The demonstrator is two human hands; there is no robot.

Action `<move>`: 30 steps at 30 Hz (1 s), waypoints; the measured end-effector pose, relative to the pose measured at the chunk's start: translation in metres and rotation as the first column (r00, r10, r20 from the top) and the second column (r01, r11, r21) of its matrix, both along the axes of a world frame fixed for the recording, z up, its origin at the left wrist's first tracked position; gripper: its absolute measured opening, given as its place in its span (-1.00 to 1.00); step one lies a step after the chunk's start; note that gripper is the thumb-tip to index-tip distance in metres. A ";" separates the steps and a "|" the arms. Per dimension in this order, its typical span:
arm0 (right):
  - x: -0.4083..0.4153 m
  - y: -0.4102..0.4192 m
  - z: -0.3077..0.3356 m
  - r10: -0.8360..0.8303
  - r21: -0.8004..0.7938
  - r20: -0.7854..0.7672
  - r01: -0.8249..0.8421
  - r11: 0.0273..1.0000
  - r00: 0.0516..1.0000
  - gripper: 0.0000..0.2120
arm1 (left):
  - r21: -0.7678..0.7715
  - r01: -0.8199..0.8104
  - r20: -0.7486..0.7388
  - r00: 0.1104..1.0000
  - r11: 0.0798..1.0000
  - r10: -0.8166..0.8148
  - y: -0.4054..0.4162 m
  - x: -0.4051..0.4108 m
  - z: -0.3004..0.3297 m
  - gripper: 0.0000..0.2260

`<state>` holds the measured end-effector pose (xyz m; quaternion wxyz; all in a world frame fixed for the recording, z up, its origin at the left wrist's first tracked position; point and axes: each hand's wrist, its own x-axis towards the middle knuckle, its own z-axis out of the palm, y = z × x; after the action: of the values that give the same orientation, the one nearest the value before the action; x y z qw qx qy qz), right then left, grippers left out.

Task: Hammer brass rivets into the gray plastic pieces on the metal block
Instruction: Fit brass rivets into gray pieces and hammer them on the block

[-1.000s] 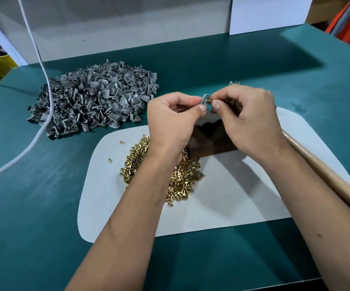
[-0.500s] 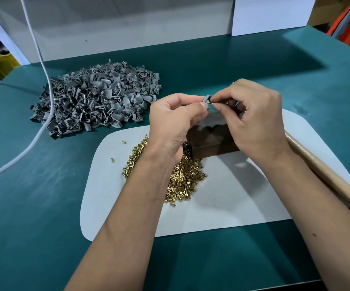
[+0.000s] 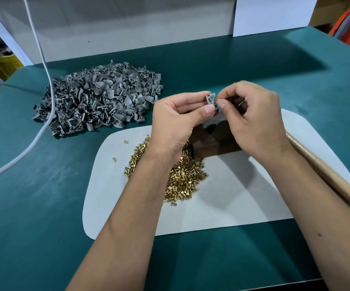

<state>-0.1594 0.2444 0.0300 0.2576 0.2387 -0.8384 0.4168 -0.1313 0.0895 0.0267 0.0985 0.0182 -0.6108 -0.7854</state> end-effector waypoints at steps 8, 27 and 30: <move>0.000 0.002 0.001 0.018 0.001 0.022 -0.019 1.000 1.000 -0.95 | -0.020 0.040 -0.022 0.999 0.999 -0.040 -0.003 0.000 -0.001 -0.77; 0.000 0.007 0.004 0.032 0.144 0.024 -0.035 0.989 0.999 -0.96 | -0.414 -0.089 -0.085 0.995 0.906 0.058 0.003 -0.001 0.001 -0.82; -0.002 0.011 0.008 0.067 0.232 -0.019 -0.060 0.971 0.998 -0.95 | -0.579 -0.162 -0.175 0.982 0.799 0.073 0.003 -0.001 0.002 -0.94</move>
<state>-0.1613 0.2551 0.0375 0.2258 0.2993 -0.8696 0.3213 -0.1328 0.0926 0.0288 0.1915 -0.0321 -0.8135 -0.5481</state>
